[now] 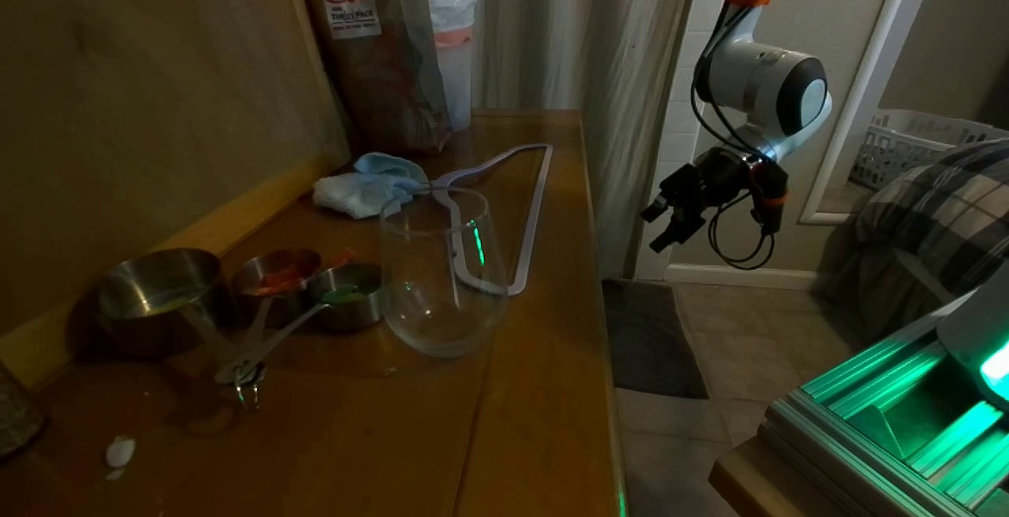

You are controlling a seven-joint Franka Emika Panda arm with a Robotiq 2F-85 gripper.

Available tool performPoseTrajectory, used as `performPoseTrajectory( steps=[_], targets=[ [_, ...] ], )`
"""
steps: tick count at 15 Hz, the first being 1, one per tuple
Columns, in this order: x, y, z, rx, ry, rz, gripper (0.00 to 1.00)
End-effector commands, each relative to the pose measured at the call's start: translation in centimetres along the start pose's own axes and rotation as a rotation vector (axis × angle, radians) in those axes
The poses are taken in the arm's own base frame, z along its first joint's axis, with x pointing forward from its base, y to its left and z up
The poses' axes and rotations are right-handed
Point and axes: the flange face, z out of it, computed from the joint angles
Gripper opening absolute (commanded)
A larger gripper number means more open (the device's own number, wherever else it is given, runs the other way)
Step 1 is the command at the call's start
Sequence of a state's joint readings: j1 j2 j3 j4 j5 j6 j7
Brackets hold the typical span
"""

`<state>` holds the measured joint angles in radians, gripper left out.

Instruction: Open the topmost drawer on the right then place the hanger inside the drawer.

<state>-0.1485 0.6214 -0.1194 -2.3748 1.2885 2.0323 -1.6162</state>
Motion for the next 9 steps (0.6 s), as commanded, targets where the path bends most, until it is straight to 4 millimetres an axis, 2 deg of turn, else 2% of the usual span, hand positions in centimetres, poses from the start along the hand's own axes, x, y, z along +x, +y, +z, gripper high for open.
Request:
performPoseTrajectory(
  steps=[1, 3, 9],
  targets=[
    [0.1, 0.0, -0.1, 0.0, 0.0, 0.0, 1.0],
    [0.2, 2.0, 1.2, 0.075, 0.018, 0.012, 1.0],
    [1.7, 5.3, 5.3, 0.26, 0.035, -0.003, 1.0]
  ],
)
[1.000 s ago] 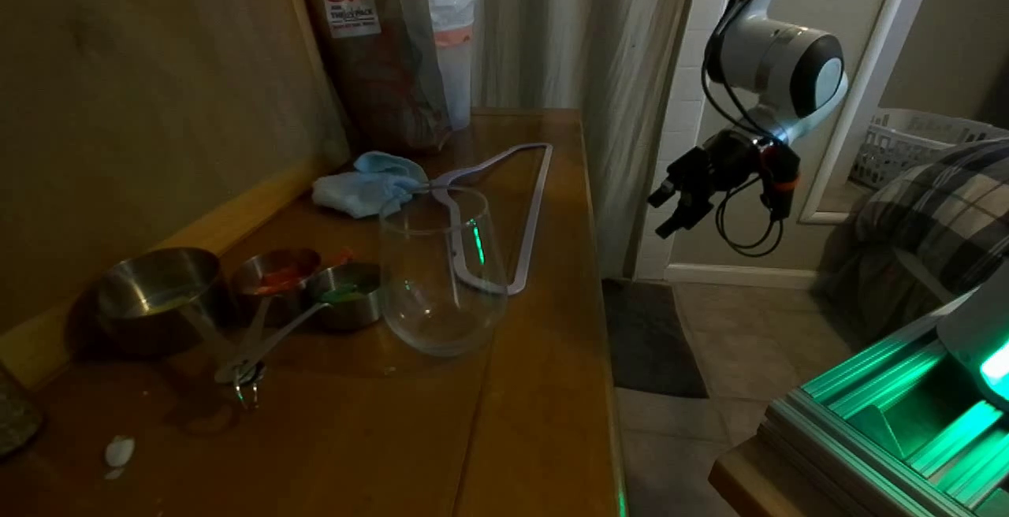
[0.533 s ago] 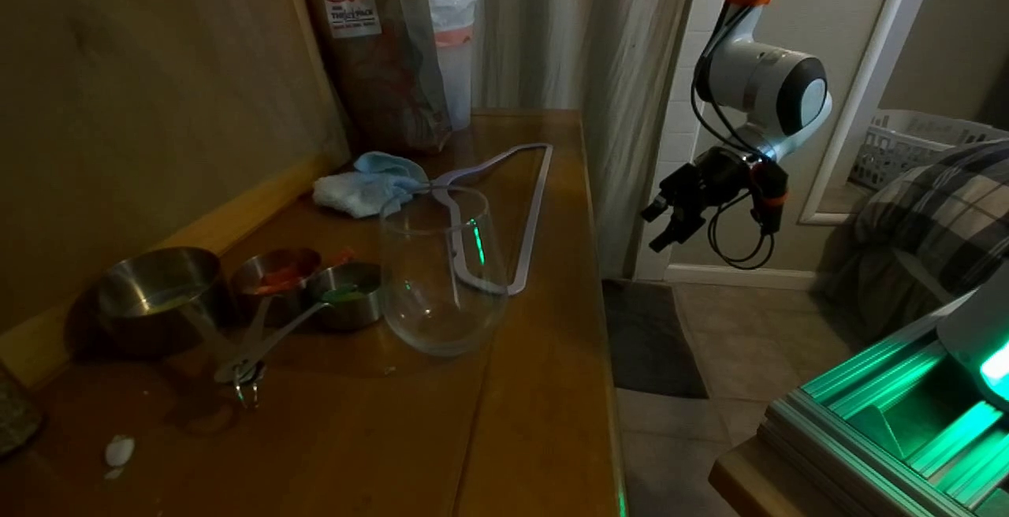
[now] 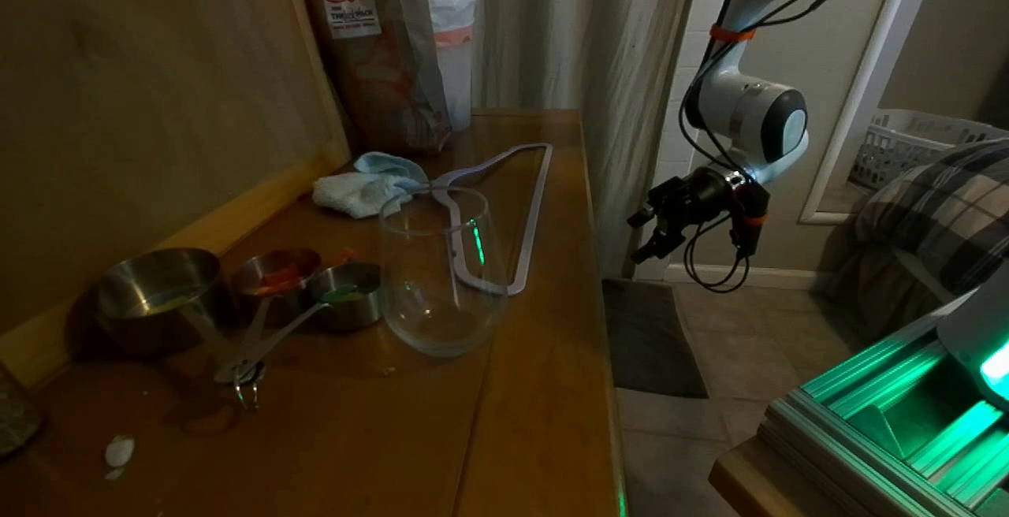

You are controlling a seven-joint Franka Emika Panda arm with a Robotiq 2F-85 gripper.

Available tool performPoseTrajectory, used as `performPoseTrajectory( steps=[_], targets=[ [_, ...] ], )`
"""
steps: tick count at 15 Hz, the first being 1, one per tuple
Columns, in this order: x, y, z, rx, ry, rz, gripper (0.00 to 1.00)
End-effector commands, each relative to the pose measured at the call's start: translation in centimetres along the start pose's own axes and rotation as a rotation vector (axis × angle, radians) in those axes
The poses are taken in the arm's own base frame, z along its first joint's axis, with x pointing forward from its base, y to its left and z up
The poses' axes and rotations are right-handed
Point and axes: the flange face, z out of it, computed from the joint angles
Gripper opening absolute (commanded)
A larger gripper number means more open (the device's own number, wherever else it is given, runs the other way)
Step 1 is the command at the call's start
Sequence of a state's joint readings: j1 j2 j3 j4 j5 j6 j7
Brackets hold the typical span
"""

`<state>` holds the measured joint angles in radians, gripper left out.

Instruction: Open the topmost drawer on the right then place the hanger inside the drawer.

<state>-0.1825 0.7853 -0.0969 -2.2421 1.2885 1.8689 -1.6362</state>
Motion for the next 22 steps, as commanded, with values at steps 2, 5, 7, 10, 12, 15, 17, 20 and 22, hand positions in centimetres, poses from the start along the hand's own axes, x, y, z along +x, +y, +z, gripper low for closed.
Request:
performPoseTrajectory(
  steps=[2, 5, 7, 10, 12, 15, 17, 20, 22],
  targets=[
    [1.2, 4.3, 2.8, 0.14, 0.028, -0.008, 1.0],
    [1.4, 6.0, 3.6, 0.214, 0.037, 0.009, 1.0],
    [1.4, 7.0, 3.6, 0.254, 0.049, 0.016, 1.0],
    [1.4, 7.9, 3.3, 0.311, 0.079, 0.023, 1.0],
    [1.3, 8.6, 3.2, 0.337, 0.101, 0.032, 1.0],
    [1.2, 9.2, 3.4, 0.353, 0.133, 0.043, 1.0],
    [1.2, 9.5, 3.6, 0.332, 0.161, 0.043, 1.0],
    [0.8, 9.2, 3.5, 0.326, 0.144, 0.049, 1.0],
    [0.8, 9.2, 3.5, 0.323, 0.142, 0.05, 1.0]
  ],
)
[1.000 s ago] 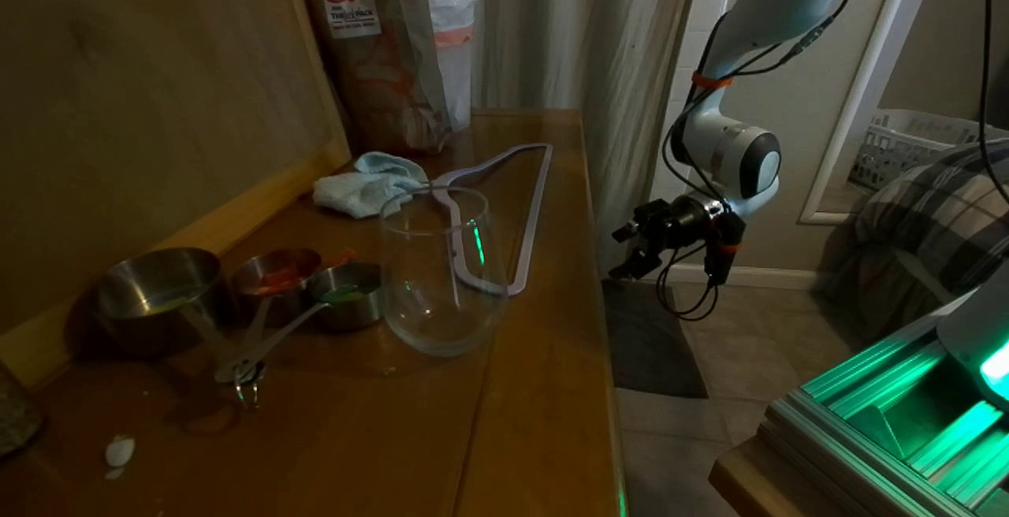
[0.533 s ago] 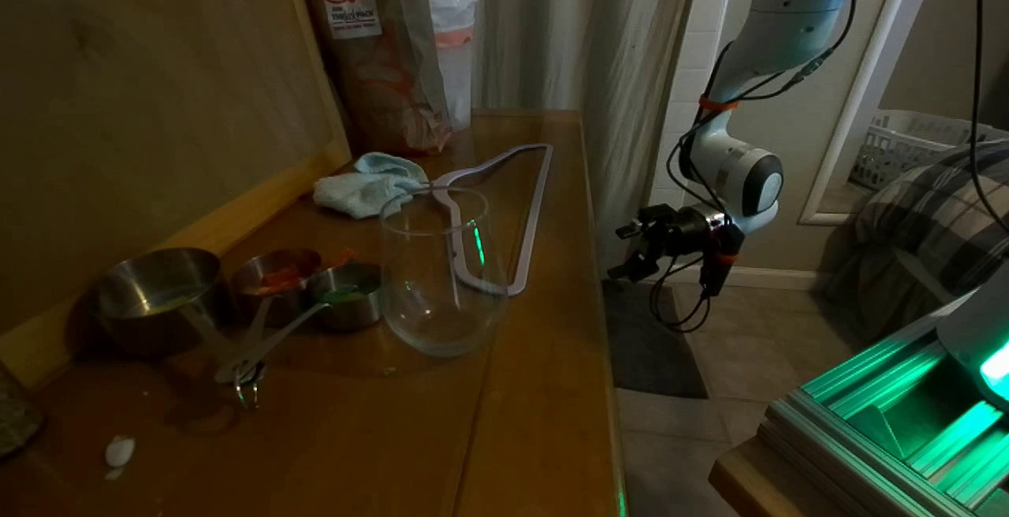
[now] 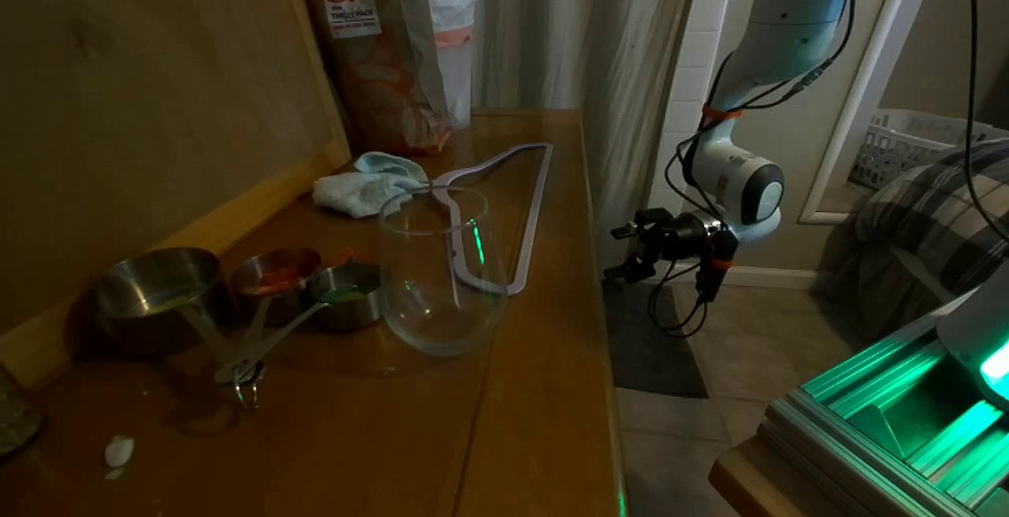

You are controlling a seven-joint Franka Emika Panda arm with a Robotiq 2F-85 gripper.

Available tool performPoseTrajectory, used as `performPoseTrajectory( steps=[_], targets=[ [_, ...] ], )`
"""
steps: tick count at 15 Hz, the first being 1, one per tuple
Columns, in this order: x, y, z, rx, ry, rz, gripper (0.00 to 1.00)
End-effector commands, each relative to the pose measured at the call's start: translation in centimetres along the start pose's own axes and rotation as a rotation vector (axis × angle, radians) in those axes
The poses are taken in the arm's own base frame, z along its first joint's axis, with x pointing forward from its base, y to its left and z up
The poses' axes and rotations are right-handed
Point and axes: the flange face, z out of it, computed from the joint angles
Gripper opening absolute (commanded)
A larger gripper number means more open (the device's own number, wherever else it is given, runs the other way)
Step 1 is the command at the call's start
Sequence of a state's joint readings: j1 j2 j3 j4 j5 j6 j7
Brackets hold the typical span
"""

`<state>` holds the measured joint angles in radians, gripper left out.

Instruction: Open the topmost drawer on the right then place the hanger inside the drawer.

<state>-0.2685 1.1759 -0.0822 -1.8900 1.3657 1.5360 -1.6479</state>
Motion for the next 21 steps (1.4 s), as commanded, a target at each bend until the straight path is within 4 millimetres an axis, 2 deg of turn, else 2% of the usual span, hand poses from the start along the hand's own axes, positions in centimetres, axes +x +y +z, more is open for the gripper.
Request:
performPoseTrajectory(
  steps=[1, 8, 15, 21],
  targets=[
    [0.1, 0.1, -0.1, 0.0, -0.001, 0.0, 1.0],
    [-0.2, 0.6, 0.0, -0.039, 0.019, -0.004, 1.0],
    [-0.8, 1.8, 1.8, -0.046, 0.045, 0.025, 1.0],
    [0.2, 2.0, 3.4, -0.033, 0.167, 0.007, 1.0]
  ],
)
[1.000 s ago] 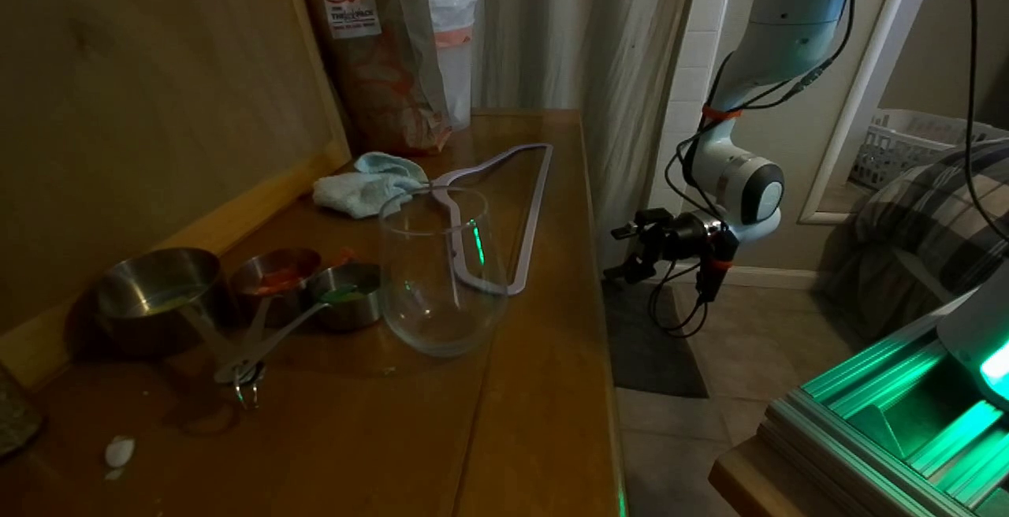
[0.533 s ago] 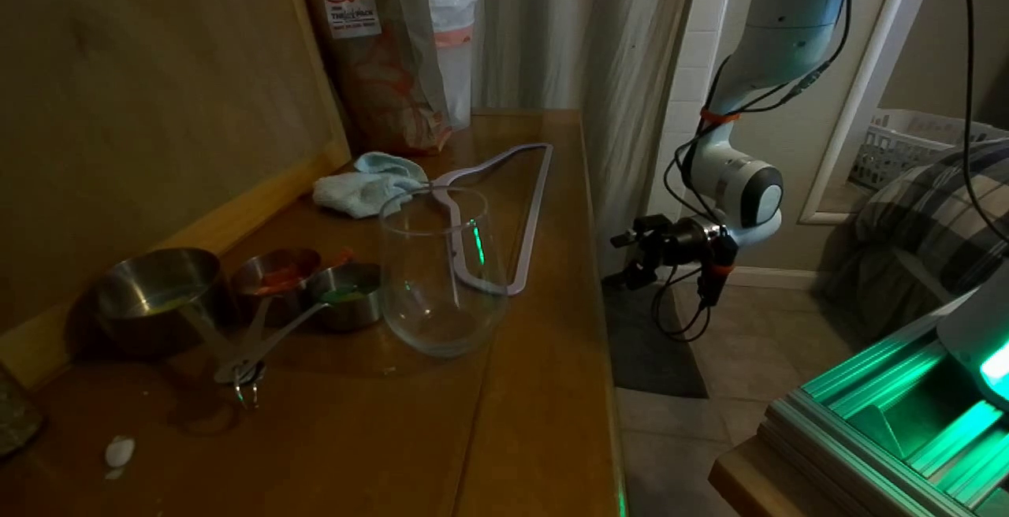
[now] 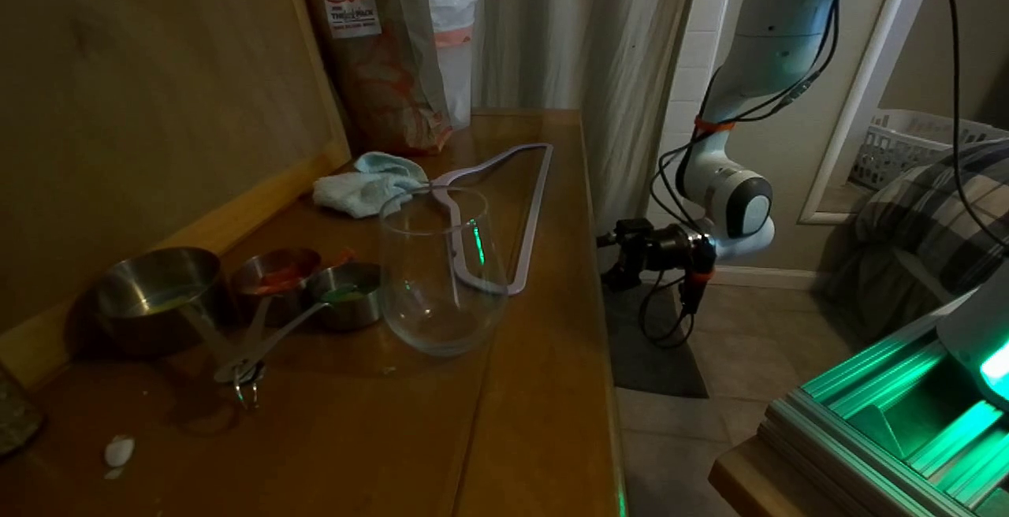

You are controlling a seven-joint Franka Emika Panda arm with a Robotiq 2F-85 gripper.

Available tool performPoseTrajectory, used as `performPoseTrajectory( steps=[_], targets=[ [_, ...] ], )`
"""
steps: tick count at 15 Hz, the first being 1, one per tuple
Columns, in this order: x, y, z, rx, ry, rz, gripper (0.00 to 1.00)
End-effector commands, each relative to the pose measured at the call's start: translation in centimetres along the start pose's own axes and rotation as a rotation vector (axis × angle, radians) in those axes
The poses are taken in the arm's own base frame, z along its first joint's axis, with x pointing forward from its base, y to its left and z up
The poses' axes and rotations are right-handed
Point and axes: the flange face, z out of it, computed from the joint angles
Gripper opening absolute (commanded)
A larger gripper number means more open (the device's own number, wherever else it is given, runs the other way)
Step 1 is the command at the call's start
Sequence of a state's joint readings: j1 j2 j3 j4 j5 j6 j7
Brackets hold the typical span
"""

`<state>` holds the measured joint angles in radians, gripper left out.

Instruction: Open the topmost drawer on the right then place the hanger inside the drawer.

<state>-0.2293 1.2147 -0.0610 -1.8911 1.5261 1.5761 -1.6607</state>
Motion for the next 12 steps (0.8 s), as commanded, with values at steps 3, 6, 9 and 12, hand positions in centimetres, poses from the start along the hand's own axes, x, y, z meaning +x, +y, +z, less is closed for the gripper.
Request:
performPoseTrajectory(
  steps=[3, 6, 9, 12],
  targets=[
    [0.26, 0.45, 1.2, -0.008, 0.074, 0.002, 1.0],
    [0.19, 0.6, 1.33, -0.015, 0.082, 0.013, 1.0],
    [-0.11, 0.7, 1.36, -0.019, 0.064, 0.026, 0.99],
    [-0.37, 0.78, 1.34, -0.021, 0.049, 0.033, 1.0]
  ],
)
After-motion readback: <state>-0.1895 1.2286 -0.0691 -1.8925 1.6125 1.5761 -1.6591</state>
